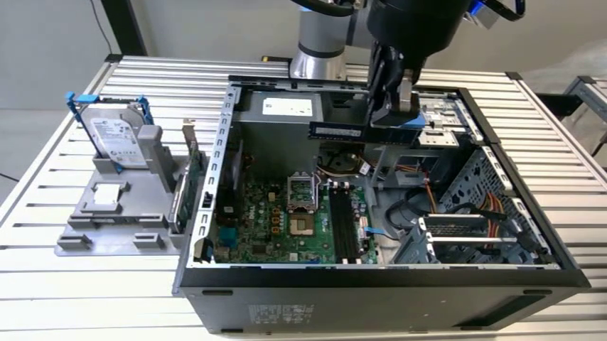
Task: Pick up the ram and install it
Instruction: 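Pick up the ram and move it above insertion slot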
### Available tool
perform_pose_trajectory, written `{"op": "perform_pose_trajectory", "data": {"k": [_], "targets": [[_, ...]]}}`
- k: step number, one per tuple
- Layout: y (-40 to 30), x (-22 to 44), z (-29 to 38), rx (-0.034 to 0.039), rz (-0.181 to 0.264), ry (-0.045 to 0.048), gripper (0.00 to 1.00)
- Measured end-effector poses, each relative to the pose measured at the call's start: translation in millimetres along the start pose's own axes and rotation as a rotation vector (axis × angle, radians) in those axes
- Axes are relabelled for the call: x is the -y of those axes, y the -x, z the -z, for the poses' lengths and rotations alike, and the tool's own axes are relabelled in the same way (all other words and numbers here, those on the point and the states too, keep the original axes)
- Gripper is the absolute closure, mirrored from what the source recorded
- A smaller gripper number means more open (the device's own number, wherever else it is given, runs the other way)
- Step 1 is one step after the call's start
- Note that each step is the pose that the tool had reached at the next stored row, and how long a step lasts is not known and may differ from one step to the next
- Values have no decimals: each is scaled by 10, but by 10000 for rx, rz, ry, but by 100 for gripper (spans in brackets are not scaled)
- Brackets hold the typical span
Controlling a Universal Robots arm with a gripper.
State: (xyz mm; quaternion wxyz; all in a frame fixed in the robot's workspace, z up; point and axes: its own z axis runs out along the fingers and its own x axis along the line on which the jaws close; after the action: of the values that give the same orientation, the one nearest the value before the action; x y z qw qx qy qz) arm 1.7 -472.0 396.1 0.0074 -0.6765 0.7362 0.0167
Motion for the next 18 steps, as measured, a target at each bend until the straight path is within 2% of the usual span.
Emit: {"op": "perform_pose_trajectory", "data": {"k": [16,18], "targets": [[4,13,0,1,-3,-1,100],[4,13,-1,4,-201,-8,100]]}}
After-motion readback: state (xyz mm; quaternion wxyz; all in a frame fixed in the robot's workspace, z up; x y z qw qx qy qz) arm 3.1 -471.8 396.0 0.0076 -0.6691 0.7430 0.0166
